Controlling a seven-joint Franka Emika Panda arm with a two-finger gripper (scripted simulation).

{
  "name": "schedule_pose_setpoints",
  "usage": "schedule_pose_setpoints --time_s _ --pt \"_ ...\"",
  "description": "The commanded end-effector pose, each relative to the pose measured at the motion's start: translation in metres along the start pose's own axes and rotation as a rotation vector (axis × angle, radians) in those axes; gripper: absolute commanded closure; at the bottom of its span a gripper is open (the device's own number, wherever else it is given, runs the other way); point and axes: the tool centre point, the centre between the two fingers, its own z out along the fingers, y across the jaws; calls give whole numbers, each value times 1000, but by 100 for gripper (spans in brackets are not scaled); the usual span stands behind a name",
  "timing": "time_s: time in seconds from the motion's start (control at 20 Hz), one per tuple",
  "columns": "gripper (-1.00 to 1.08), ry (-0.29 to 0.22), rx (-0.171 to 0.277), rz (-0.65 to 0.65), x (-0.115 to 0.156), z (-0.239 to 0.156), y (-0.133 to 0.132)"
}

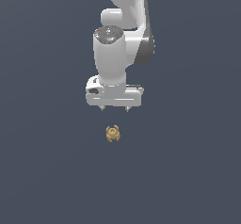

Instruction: Pick up the object and move it to a goal position.

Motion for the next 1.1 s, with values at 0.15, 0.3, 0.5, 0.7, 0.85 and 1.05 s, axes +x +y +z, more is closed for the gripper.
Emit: schedule_pose_setpoints --time_s 0.15,0.3,0.5,0.7,0.85,1.05 --pt "-92 2 2 4 1 -2 0" --pt "-92 6 8 17 4 -10 1" --pt "-92 9 11 27 4 -14 1" --pt "-92 6 8 16 5 -10 2" --pt "-92 2 5 -5 8 -1 3" --pt "-92 -8 -2 -51 13 18 6"
